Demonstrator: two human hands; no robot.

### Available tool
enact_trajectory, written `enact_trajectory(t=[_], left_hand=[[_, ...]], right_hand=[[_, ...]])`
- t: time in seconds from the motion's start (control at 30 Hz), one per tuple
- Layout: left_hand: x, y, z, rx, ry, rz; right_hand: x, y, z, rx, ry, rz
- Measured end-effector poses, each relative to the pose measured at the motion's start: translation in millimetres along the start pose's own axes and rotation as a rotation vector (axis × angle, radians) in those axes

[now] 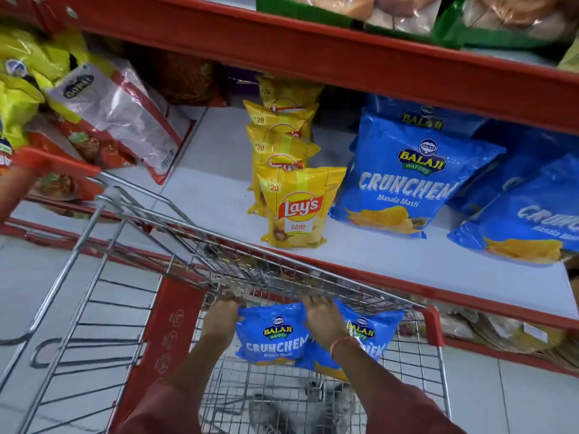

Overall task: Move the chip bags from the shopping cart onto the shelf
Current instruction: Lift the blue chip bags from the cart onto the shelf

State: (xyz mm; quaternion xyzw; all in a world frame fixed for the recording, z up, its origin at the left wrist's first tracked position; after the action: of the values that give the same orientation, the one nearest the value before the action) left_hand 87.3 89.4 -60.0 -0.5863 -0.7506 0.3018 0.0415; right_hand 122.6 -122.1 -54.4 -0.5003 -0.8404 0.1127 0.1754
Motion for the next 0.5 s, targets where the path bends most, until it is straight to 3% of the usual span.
enact_trajectory(t=[0.1,0.2,0.5], left_hand=[[2,-18,6,-0.012,-0.079,0.026],[0,-46,4,-0.125,-0.233,0.083],[-41,-132,-67,-0.474,-0.153,0.320]], right_hand=[[1,-14,1,0.027,0.103,0.115],[-3,-30,-5,0.018,0.128,0.173],[-6,-105,-78,-0.344,0.091,0.046]])
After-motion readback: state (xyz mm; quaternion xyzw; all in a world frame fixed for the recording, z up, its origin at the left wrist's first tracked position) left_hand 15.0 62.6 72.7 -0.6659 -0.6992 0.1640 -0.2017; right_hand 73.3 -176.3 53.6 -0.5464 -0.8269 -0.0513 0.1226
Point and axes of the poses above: each hand's wrist, its own y-axis towards the middle knuckle, its own z-axis out of the palm, x = y × z, the point moved 3 cm from there along y, towards the middle knuckle, and after that the axes turned 1 degree about -y, right-handed, at the moved point
